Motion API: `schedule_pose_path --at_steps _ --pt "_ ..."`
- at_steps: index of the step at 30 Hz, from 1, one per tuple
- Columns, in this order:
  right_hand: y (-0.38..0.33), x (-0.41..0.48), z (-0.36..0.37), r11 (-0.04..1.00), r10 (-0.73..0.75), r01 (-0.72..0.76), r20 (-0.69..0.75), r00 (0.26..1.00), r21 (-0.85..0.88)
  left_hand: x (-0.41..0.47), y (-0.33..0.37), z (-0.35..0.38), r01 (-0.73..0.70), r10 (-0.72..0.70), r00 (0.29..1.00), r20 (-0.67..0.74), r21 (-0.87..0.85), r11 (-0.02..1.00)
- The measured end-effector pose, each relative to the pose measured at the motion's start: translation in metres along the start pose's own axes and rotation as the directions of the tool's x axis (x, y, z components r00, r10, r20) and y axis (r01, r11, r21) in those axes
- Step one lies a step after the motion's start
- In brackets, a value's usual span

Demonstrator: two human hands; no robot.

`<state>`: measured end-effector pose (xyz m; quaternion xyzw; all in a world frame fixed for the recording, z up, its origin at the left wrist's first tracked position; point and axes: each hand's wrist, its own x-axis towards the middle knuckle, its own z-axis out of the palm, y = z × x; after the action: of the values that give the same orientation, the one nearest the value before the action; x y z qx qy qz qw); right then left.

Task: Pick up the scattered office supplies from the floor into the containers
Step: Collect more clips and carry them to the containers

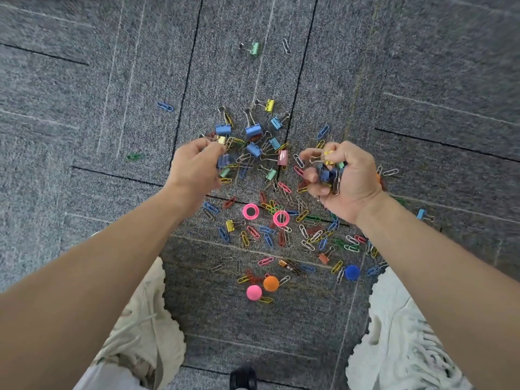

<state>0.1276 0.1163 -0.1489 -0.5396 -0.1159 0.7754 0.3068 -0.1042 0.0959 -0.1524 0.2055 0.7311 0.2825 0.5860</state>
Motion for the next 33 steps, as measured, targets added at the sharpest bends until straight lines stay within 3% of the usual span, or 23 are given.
schedule_pose_path --at_steps 2,5,9,11,13,14,16,18,22,26,33 --pt "-0.002 0.001 0.0 1.0 0.004 -0.004 -0.008 1.0 0.011 -0.002 -0.002 -0.002 0.107 -0.092 0.993 0.075 -0.228 0.968" --pt "-0.004 0.001 -0.002 0.999 0.04 -0.04 0.007 0.999 -0.008 -0.003 -0.004 -0.007 0.218 -0.162 0.971 0.174 -0.378 0.9" --pt "-0.003 0.0 0.002 0.987 0.115 -0.107 0.061 0.992 -0.123 -0.002 -0.006 -0.015 0.258 -0.177 0.957 0.229 -0.397 0.881" --pt "0.0 0.003 0.006 0.951 0.1 -0.079 0.057 0.993 -0.3 -0.001 -0.008 -0.021 0.239 -0.165 0.96 0.226 -0.354 0.904" --pt "0.003 0.007 0.011 0.826 0.006 0.029 0.061 0.998 -0.563 0.0 -0.01 -0.027 0.232 -0.169 0.963 0.209 -0.328 0.916" --pt "0.005 0.008 0.014 0.707 -0.067 0.109 0.088 0.994 -0.699 0.001 -0.011 -0.03 0.232 -0.174 0.965 0.198 -0.321 0.918" --pt "0.007 0.009 0.021 0.344 -0.195 0.241 0.182 0.964 -0.907 0.001 -0.012 -0.034 0.231 -0.181 0.966 0.185 -0.307 0.923" --pt "0.01 0.011 0.027 0.032 -0.257 0.252 0.236 0.937 -0.967 -0.001 -0.01 -0.035 0.221 -0.179 0.969 0.173 -0.26 0.94" --pt "0.02 0.014 0.04 -0.298 -0.338 0.199 0.298 0.893 -0.933 -0.005 -0.007 -0.035 0.182 -0.164 0.976 0.145 -0.122 0.976" --pt "0.029 0.015 0.047 -0.424 -0.298 0.157 0.301 0.906 -0.892 -0.007 -0.008 -0.036 0.072 -0.077 0.988 0.131 0.046 0.996" --pt "0.026 0.011 0.055 -0.442 -0.258 0.035 0.164 0.952 -0.896 -0.006 -0.015 -0.032 -0.107 0.087 0.993 0.076 0.304 0.947"
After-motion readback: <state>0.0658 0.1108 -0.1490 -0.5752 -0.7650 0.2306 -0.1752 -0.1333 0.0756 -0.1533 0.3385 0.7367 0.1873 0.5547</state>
